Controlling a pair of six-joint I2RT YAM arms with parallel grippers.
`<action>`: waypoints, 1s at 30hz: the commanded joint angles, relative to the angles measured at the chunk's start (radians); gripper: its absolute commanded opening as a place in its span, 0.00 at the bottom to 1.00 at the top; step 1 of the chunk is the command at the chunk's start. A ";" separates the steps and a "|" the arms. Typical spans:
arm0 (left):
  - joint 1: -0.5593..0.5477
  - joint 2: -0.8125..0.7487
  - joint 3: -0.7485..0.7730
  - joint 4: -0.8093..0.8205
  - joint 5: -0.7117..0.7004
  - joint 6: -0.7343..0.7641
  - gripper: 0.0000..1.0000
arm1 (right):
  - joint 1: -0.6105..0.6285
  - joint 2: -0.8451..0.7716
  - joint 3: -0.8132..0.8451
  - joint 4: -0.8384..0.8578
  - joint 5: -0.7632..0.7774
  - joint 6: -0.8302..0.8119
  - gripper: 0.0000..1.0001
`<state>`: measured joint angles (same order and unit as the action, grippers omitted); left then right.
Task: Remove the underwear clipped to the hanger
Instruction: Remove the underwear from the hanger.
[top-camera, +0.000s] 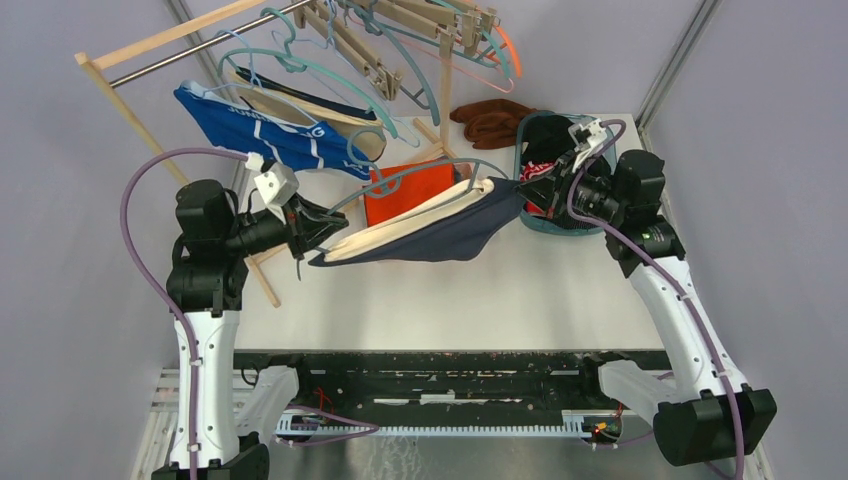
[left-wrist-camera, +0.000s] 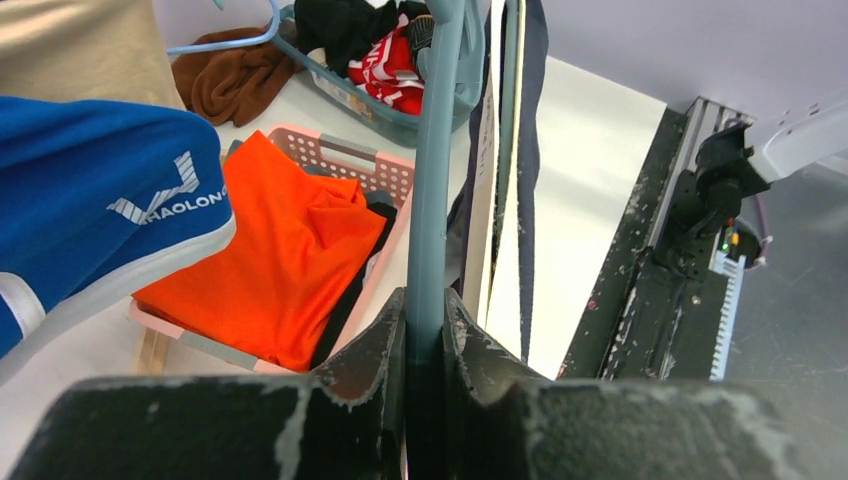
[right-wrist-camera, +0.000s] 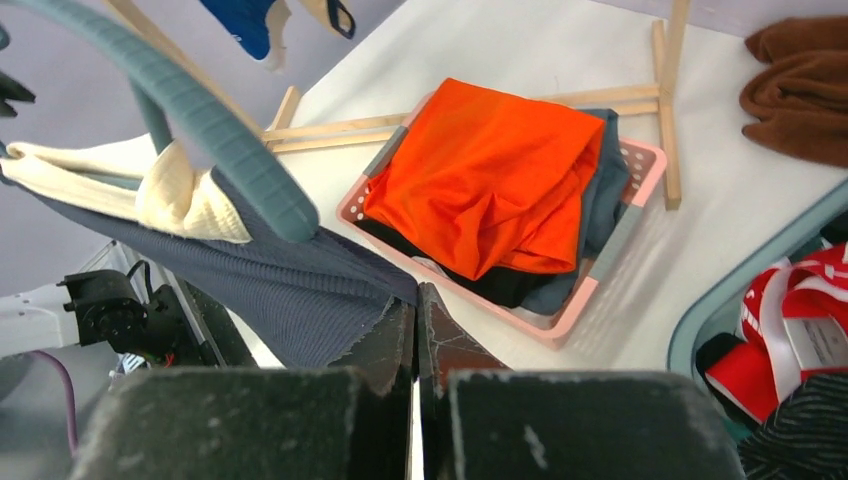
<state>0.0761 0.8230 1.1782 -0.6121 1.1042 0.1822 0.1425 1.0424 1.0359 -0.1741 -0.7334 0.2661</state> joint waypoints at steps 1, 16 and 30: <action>0.008 -0.018 0.067 -0.167 0.002 0.280 0.03 | -0.089 0.023 0.042 -0.054 0.203 0.027 0.01; 0.008 -0.009 0.134 -0.352 0.098 0.471 0.03 | -0.180 0.057 0.036 -0.078 0.162 0.058 0.01; -0.023 0.091 0.177 -0.047 -0.055 0.110 0.03 | -0.056 0.115 0.076 -0.065 -0.194 -0.047 0.10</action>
<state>0.0692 0.8864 1.2949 -0.7059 1.1255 0.3515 0.0723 1.1709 1.0618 -0.3000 -0.8410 0.2813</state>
